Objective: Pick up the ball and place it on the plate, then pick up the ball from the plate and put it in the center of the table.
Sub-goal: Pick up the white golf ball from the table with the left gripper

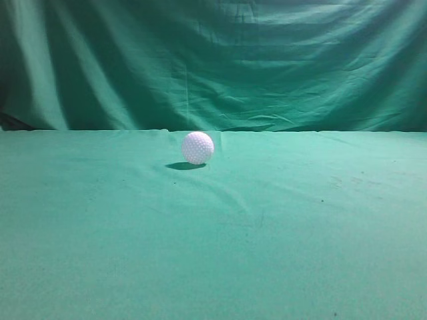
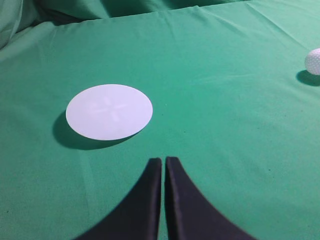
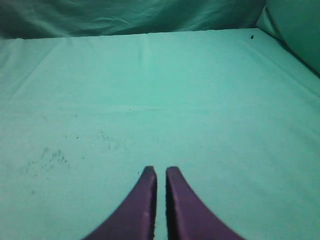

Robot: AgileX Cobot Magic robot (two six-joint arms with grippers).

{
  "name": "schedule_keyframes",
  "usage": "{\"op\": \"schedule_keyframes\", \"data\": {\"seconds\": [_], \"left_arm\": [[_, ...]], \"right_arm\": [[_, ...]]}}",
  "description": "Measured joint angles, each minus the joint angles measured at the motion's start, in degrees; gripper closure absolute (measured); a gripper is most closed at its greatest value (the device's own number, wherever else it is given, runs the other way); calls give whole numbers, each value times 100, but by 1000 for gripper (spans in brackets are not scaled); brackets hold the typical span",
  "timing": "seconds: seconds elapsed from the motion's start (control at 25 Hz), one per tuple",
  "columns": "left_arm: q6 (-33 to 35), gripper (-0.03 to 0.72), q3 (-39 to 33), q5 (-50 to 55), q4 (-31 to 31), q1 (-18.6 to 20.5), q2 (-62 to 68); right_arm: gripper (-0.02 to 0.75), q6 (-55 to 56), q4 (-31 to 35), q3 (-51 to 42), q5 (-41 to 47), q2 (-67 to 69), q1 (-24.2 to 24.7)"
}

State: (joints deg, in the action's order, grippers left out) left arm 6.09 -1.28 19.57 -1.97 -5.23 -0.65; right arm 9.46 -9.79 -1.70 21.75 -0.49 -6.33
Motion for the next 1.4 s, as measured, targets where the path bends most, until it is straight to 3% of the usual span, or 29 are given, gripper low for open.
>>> {"op": "schedule_keyframes", "data": {"seconds": [0.56, 1.0, 1.16, 1.4], "left_arm": [[-13, 688, 0, -104, 96, 0, 0], [-245, 688, 0, -3086, -292, 0, 0], [-772, 688, 210, -2537, -295, 0, 27], [-963, 688, 1396, -652, -295, 0, 1058]], "right_arm": [[668, 0, 0, 0, 0, 0, 0], [668, 0, 0, 0, 0, 0, 0], [668, 0, 0, 0, 0, 0, 0], [668, 0, 0, 0, 0, 0, 0]]}}
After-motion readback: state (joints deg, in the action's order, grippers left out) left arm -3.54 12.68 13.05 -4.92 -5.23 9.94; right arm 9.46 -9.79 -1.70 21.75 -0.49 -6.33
